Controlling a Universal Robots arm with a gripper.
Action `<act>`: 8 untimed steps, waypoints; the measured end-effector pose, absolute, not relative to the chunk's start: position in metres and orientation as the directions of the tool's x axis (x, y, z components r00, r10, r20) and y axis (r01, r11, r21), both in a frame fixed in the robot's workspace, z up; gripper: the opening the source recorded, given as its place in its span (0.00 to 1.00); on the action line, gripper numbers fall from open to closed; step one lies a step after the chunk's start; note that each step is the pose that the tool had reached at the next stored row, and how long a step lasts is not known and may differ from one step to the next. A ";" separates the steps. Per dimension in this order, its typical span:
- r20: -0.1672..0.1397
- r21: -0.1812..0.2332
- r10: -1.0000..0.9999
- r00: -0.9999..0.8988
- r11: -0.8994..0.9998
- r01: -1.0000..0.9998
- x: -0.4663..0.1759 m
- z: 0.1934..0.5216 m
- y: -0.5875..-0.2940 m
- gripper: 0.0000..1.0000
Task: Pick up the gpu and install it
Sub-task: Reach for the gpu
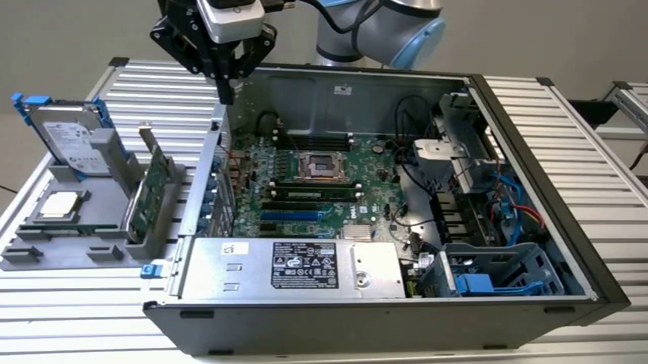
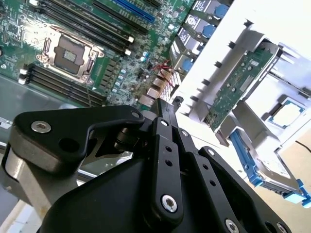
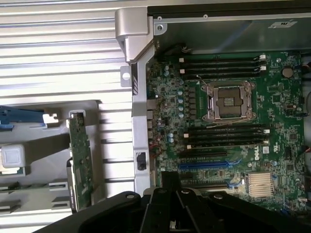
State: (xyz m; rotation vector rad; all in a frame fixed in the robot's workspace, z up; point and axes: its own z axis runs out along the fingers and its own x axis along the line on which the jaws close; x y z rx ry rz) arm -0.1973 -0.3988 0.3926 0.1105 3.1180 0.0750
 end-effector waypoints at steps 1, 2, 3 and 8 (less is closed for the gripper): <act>-0.019 0.049 0.071 -0.997 0.996 0.070 -0.198 0.393 -0.399 0.00; -0.019 0.049 0.071 -0.997 0.996 0.070 -0.199 0.393 -0.399 0.00; -0.019 0.049 0.071 -0.997 0.996 0.070 -0.200 0.393 -0.399 0.00; -0.019 0.049 0.071 -0.997 0.996 0.070 -0.204 0.393 -0.399 0.00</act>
